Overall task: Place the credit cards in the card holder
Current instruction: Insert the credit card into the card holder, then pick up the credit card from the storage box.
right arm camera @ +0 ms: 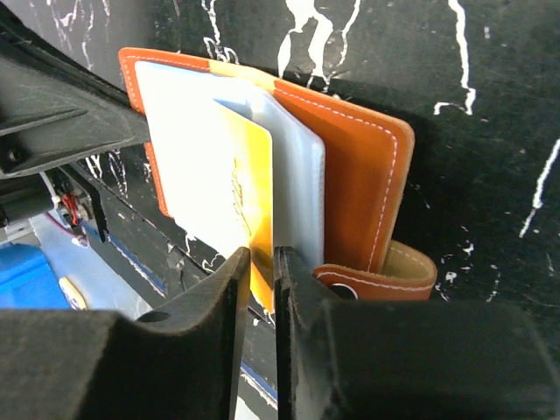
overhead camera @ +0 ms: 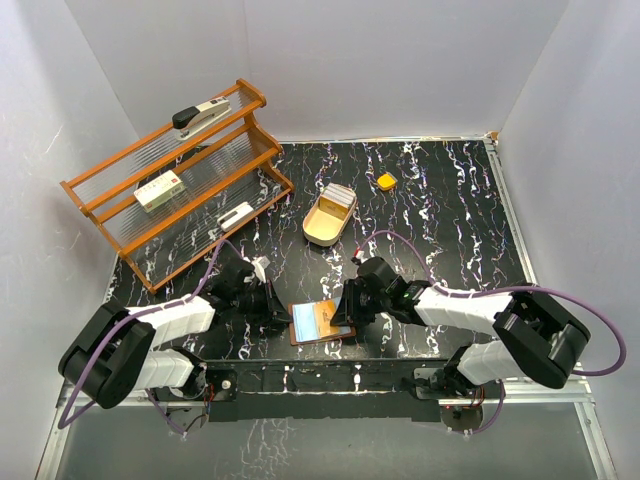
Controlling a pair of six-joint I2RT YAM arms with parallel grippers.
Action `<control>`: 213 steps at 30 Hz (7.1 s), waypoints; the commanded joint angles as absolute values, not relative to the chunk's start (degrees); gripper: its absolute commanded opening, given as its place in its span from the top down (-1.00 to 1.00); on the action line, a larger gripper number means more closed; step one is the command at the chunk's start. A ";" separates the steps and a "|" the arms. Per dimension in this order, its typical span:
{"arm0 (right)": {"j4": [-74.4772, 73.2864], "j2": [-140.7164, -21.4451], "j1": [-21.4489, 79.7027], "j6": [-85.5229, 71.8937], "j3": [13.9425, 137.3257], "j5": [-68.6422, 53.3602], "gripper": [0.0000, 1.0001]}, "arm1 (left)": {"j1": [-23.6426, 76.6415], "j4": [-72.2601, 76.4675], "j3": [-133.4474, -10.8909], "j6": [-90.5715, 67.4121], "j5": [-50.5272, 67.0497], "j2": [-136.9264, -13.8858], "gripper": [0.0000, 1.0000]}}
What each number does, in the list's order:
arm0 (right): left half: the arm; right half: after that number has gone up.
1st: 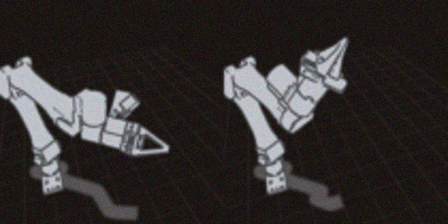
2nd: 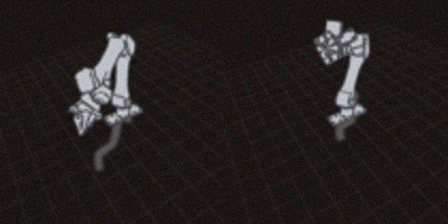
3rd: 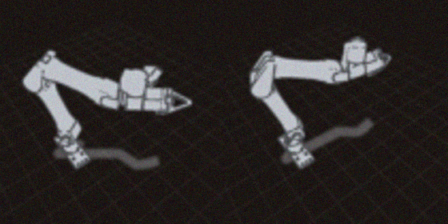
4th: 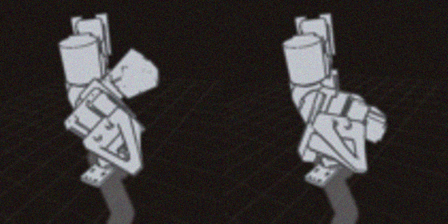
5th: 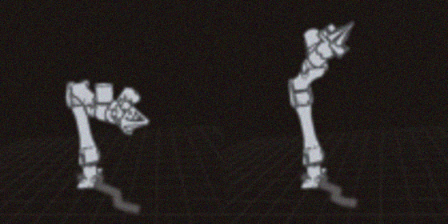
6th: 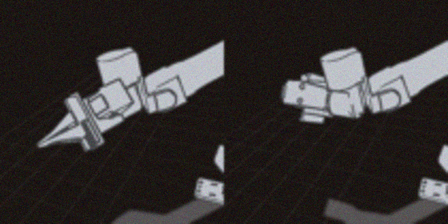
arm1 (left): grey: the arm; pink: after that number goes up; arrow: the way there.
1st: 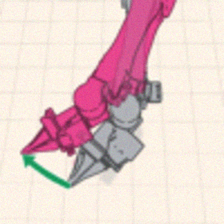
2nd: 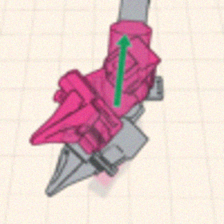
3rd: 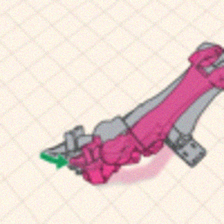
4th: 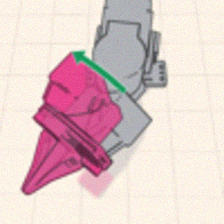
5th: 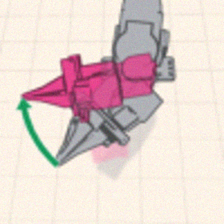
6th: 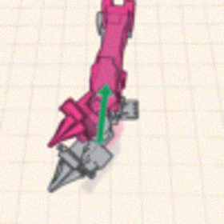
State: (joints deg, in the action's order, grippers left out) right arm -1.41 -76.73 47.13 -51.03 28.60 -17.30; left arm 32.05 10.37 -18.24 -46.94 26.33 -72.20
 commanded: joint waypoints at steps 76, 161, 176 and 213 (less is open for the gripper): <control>-10.76 -81.94 52.38 -41.90 43.28 -5.59 -0.11 | 32.17 17.23 -17.04 -51.77 29.18 -72.82 1.00; -23.08 -122.89 36.03 13.51 101.84 26.92 -0.29 | 32.17 11.95 -22.51 -46.14 31.84 -73.04 1.00; -23.58 -126.00 34.70 14.59 103.39 25.61 -0.37 | 32.18 12.88 -21.89 -45.81 31.73 -73.06 1.00; -23.99 -123.76 34.11 15.65 105.04 29.13 0.31 | 32.20 13.80 -21.60 -45.97 31.45 -74.28 1.00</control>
State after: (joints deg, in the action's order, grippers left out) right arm -25.78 -126.85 34.81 15.07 102.24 27.07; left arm 32.05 13.43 -21.50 -46.48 30.68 -74.70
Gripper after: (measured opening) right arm 0.360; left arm 0.014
